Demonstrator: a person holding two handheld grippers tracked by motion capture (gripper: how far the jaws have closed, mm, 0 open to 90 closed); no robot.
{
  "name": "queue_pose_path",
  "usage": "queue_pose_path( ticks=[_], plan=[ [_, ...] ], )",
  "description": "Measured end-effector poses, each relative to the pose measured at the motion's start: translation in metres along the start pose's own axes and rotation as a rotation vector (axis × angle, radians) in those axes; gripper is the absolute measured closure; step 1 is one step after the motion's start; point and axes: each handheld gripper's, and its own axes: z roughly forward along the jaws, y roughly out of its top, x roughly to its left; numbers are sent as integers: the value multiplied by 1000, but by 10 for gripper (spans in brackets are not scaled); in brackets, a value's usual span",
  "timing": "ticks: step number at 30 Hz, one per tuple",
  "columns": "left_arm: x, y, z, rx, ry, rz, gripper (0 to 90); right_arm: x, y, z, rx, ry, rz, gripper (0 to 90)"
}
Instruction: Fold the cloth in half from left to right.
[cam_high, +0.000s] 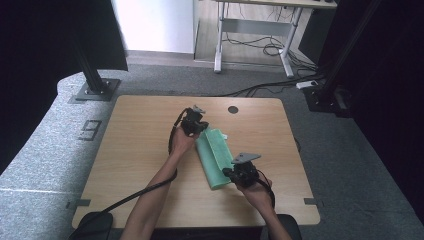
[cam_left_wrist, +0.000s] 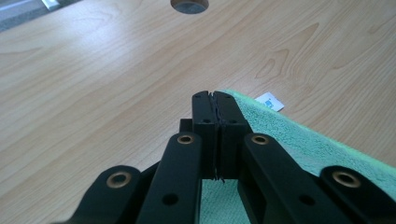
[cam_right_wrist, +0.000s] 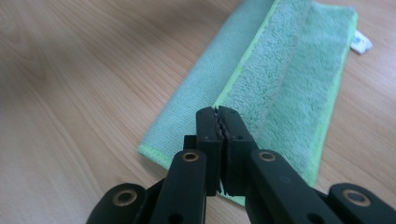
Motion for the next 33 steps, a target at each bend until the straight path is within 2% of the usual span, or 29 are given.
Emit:
queue_pose_path(
  ticks=[6, 12, 20, 23, 24, 25, 27, 29, 30, 31, 33],
  plan=[
    [-2, -1, 14, 11, -3, -6, 880, -6, -5, 4, 18, -19, 16, 866],
    [-6, 0, 24, 29, 7, 5, 877, -11, -10, 8, 35, -30, 31, 865],
    [-4, -3, 30, 40, 22, -5, 841, -17, -14, 11, 44, -36, 44, 861],
    [-4, -3, 29, 34, 31, -2, 751, -19, -15, 12, 53, -35, 48, 849],
    [-4, -3, 29, 34, 37, 0, 697, -19, -15, 13, 56, -37, 47, 830],
    [-6, -2, 27, 32, 53, 10, 591, -20, -16, 13, 61, -47, 44, 806],
    [-6, -1, 26, 33, 57, 14, 558, -20, -16, 13, 62, -50, 47, 790],
    [-8, 1, 24, 27, 68, 27, 493, -22, -16, 12, 57, -65, 47, 735],
    [-8, 2, 23, 18, 68, 31, 447, -23, -16, 10, 54, -83, 47, 695],
    [-9, 3, 21, 9, 74, 36, 447, -23, -16, 10, 54, -83, 47, 695],
    [-9, 5, 16, -15, 82, 38, 390, -25, -16, 8, 50, -93, 53, 664]
  ],
)
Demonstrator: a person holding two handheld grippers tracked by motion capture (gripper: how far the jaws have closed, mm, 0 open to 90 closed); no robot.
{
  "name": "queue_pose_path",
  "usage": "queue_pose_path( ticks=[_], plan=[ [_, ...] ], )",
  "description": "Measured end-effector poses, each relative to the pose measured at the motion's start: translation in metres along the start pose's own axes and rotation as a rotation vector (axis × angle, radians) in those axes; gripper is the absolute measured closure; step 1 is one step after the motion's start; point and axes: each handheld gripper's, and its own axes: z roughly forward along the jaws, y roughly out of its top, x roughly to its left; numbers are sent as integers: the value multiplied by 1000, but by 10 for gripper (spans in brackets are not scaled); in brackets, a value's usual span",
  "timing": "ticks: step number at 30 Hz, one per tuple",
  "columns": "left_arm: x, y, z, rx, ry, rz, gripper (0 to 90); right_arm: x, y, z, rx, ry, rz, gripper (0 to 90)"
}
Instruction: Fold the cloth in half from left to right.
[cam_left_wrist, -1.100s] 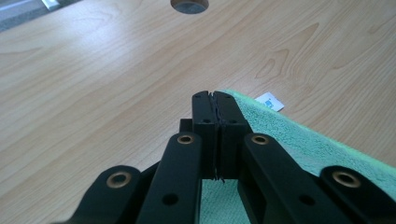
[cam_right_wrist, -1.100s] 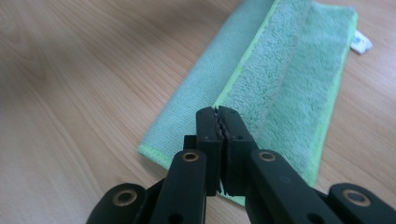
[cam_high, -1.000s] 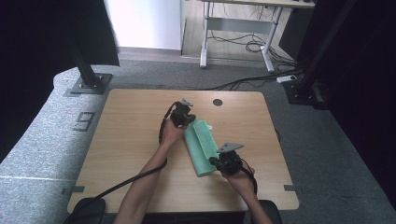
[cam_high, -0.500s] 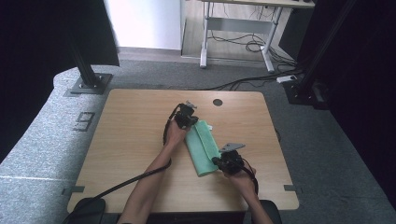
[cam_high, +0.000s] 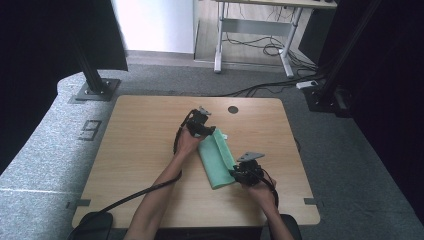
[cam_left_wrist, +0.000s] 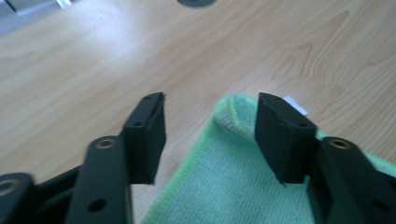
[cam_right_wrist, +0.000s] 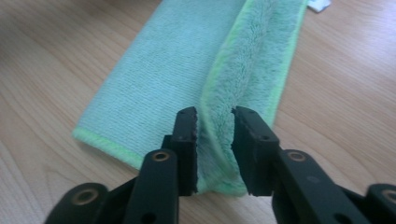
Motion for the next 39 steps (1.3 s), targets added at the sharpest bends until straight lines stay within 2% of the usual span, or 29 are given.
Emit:
queue_pose_path(
  ticks=[4, 10, 12, 16, 19, 21, 23, 25, 26, 31, 34, 35, 39],
  plan=[
    [0, 3, -7, -18, 1, 1, 361, -6, -1, -4, -11, -23, 11, 623],
    [-1, -2, -11, -4, -15, 10, 302, -20, -6, -4, 4, -61, 32, 576],
    [-1, -7, -11, -3, -28, 2, 271, -27, -11, 0, 19, -65, 35, 531],
    [0, -15, -13, 9, -26, 4, 237, -34, -17, 7, 37, -70, 29, 482],
    [3, -21, -14, 20, -20, 2, 224, -38, -20, 9, 32, -44, 52, 460],
    [6, -25, -15, 27, -15, 0, 221, -39, -21, 10, 28, -36, 67, 457],
    [11, -29, -16, 40, 7, 1, 219, -40, -21, 10, 26, -34, 74, 456],
    [18, -34, -16, 57, 41, -3, 220, -37, -21, 10, 34, -35, 60, 457],
    [27, -38, -14, 73, 69, -20, 220, -35, -20, 10, 37, -32, 54, 456],
    [37, -44, -10, 89, 92, -47, 220, -28, -20, 12, 35, -13, 28, 438],
    [34, -48, -7, 100, 84, -35, 221, -28, -19, 12, 34, -10, 26, 436],
    [30, -51, -6, 107, 81, -18, 221, -28, -20, 12, 32, -7, 26, 435],
    [23, -53, -8, 109, 79, -7, 221, -28, -20, 12, 31, -5, 27, 432]
  ],
)
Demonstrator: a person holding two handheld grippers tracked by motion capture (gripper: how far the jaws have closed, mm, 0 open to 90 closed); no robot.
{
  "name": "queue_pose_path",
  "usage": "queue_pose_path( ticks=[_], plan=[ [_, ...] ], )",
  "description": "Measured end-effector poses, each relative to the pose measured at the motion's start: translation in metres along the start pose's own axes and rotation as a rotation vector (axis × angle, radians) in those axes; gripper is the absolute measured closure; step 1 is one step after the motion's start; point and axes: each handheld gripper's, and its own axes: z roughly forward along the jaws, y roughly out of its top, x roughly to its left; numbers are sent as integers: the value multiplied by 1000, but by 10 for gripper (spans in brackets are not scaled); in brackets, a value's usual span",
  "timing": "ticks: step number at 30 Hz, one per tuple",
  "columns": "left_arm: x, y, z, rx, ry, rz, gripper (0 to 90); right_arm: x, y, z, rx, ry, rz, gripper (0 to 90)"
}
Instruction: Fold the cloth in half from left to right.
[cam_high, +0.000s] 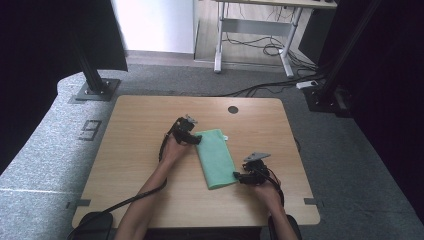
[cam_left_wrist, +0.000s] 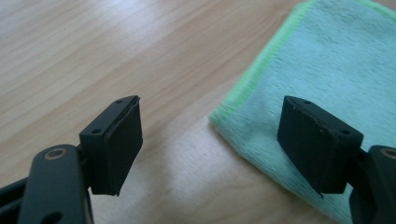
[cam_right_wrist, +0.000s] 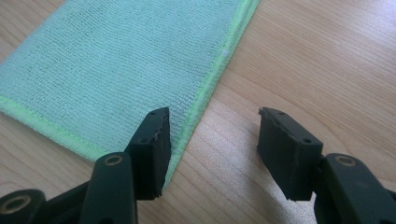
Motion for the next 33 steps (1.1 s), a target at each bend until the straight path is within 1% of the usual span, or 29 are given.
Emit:
queue_pose_path(
  ticks=[1, 2, 7, 8, 9, 10, 12, 18, 19, 20, 22, 27, 33],
  plan=[
    [-5, -2, -4, 2, -3, 12, 222, 0, 0, 0, -2, 1, 2, 431],
    [-5, -2, -4, 2, -3, 12, 221, 0, 0, 0, -2, 1, 2, 431],
    [-19, -14, -18, 7, -17, 43, 221, -1, 0, 0, -5, 3, 0, 426],
    [-22, -18, -21, 5, -24, 42, 221, -1, 0, 0, -5, 3, 0, 426],
    [-27, -24, -26, -3, -48, 38, 221, -1, 0, 1, -6, 3, 1, 423],
    [-27, -24, -26, -3, -48, 38, 221, -1, 0, 1, -7, 3, 0, 422],
    [-33, -31, -30, -12, -69, 35, 220, -1, 0, 1, -8, 3, 0, 420],
    [-56, -46, -42, -22, -124, 71, 217, -1, 0, 1, -11, 5, 1, 415],
    [-64, -50, -46, -27, -145, 79, 216, -1, 0, 1, -11, 5, 1, 414],
    [-64, -50, -46, -27, -145, 79, 216, -1, 0, 1, -11, 5, 1, 414],
    [-74, -54, -50, -33, -166, 86, 215, -2, -1, 1, -12, 4, 0, 412],
    [-96, -66, -61, -36, -192, 119, 208, -2, -1, 1, -13, 4, 1, 407],
    [-112, -79, -71, -34, -226, 111, 207, -2, -1, 1, -14, 5, 1, 403]
  ],
)
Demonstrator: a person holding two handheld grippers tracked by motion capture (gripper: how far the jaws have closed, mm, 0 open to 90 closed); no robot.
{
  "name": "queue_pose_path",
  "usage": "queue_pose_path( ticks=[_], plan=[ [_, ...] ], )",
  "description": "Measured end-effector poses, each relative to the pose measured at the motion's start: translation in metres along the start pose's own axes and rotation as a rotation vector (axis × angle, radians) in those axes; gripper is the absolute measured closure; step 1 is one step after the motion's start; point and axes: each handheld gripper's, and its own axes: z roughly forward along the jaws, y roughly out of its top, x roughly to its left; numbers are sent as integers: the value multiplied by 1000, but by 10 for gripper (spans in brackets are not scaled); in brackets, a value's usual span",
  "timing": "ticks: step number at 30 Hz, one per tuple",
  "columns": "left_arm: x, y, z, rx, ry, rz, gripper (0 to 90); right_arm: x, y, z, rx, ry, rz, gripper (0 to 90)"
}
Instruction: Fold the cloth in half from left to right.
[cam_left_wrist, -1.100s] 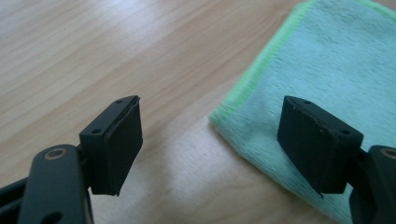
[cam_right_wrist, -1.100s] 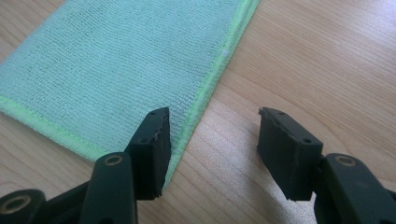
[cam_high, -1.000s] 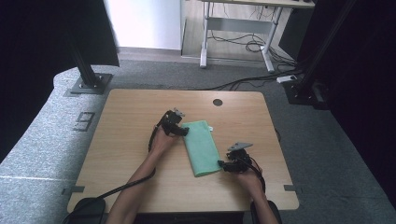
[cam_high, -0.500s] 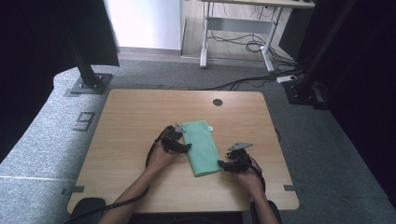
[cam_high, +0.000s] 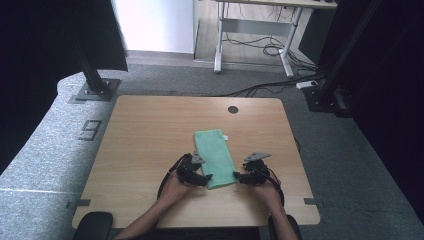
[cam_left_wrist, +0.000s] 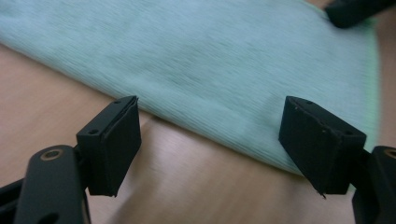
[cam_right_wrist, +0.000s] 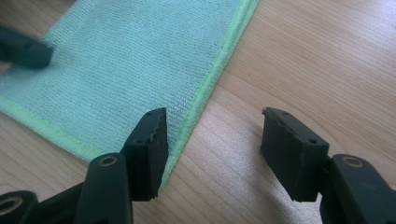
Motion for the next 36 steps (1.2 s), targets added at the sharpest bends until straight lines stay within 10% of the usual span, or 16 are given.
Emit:
queue_pose_path(
  ticks=[7, 36],
  plan=[
    [-6, -7, -6, 7, 8, 3, 206, 1, 0, 0, -2, -2, 0, 372],
    [62, -40, -35, -6, 74, -91, 196, 47, 34, 41, -37, 9, -34, 310]
  ],
)
